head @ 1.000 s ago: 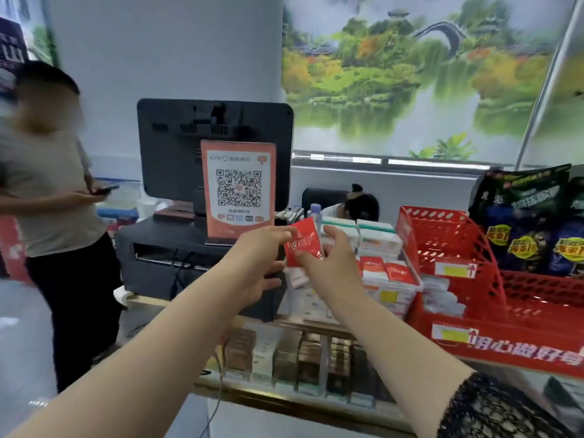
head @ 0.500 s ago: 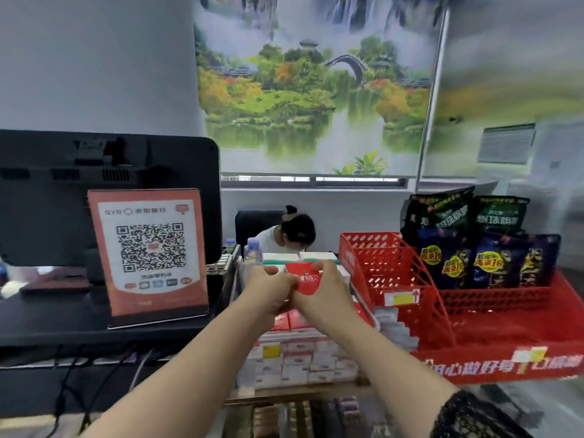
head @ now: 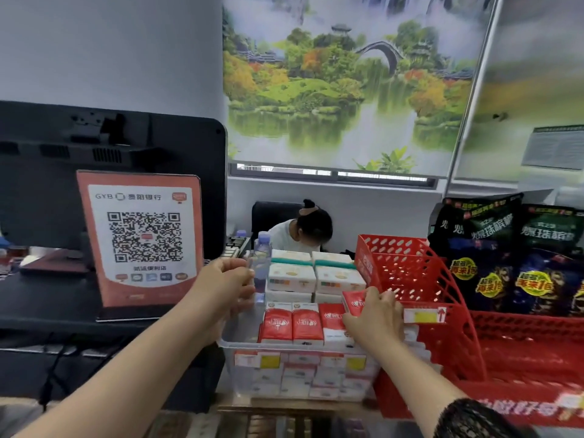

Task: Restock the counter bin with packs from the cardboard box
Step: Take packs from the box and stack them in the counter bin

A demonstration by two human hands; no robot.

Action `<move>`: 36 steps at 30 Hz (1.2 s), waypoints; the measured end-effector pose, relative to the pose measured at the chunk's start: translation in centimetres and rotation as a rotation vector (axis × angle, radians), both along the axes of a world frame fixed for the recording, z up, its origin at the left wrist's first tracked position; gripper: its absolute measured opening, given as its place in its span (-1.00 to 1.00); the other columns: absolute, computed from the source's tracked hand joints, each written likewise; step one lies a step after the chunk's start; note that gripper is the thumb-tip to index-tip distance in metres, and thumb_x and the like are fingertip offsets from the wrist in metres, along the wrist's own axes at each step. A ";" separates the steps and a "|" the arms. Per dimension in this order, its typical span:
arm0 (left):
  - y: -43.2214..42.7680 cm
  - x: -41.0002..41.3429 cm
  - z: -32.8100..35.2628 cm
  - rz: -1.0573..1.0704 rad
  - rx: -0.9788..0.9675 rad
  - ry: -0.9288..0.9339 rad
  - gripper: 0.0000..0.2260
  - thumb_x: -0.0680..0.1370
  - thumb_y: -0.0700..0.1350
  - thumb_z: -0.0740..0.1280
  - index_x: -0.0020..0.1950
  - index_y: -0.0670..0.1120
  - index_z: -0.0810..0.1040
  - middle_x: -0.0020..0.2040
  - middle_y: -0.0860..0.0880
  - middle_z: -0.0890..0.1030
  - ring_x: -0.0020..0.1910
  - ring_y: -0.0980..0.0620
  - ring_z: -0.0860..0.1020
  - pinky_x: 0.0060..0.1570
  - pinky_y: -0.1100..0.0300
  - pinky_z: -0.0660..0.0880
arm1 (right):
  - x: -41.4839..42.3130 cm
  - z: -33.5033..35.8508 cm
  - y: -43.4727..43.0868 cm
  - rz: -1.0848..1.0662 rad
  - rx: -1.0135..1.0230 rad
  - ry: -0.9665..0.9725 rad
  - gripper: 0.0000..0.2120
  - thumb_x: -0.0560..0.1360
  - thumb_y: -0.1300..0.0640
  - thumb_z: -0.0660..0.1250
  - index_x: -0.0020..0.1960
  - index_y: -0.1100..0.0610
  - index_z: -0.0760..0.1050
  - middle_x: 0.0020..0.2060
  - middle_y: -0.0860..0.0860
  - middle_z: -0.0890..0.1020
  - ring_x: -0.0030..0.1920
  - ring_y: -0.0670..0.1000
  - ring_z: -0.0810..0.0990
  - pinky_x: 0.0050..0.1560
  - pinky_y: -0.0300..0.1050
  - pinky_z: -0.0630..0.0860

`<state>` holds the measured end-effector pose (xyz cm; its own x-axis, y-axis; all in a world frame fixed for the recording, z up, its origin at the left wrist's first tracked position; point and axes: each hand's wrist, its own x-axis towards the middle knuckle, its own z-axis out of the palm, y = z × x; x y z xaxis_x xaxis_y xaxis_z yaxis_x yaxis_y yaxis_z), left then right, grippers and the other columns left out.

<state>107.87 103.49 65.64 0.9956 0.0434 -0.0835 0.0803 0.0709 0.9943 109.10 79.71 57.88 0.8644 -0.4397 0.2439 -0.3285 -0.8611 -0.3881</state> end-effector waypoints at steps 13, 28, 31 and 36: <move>-0.9 1.1 -1.0 -0.023 -0.014 0.029 -0.79 0.58 -0.21 0.28 0.20 -0.09 0.48 0.00 -0.12 0.60 -0.04 -0.04 0.59 -0.22 0.15 0.56 | 0.8 -1.0 0.7 -0.095 -0.286 0.052 -0.62 0.56 -0.09 0.15 0.28 0.09 0.32 0.22 0.11 0.37 0.20 0.10 0.36 0.08 -0.04 0.44; 1.5 -0.4 -2.4 -0.073 -0.023 0.076 -0.87 0.56 -0.23 0.27 0.07 -0.07 0.52 -0.06 -0.09 0.57 -0.13 0.00 0.55 -0.20 0.16 0.54 | -1.0 2.4 9.3 0.355 0.248 -0.554 -0.93 0.57 0.15 0.18 -0.04 0.13 0.41 -0.09 0.07 0.51 -0.09 0.02 0.45 -0.18 -0.18 0.27; 2.6 -0.9 -3.8 -0.067 -0.017 0.093 -0.87 0.56 -0.24 0.26 0.04 -0.06 0.54 -0.09 -0.09 0.58 -0.17 0.01 0.55 -0.21 0.16 0.55 | -2.4 0.7 12.5 0.474 0.322 -0.587 -0.95 0.58 0.20 0.18 -0.03 0.14 0.41 -0.14 0.06 0.51 -0.21 -0.02 0.44 -0.27 -0.26 0.33; 5.0 -2.8 -5.9 -0.037 -0.027 0.104 -0.86 0.55 -0.26 0.27 -0.08 -0.03 0.55 -0.11 -0.08 0.62 -0.17 0.02 0.57 -0.18 0.13 0.57 | -4.1 -2.4 16.8 0.591 0.350 -0.523 -0.95 0.59 0.19 0.17 -0.03 0.12 0.41 -0.21 -0.03 0.47 -0.24 -0.08 0.41 -0.25 -0.21 0.35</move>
<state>105.08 108.51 59.73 0.9823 0.0032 -0.1874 0.1863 0.0926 0.9781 104.98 96.46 55.49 0.7894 -0.0773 0.6090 0.4306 -0.6373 -0.6391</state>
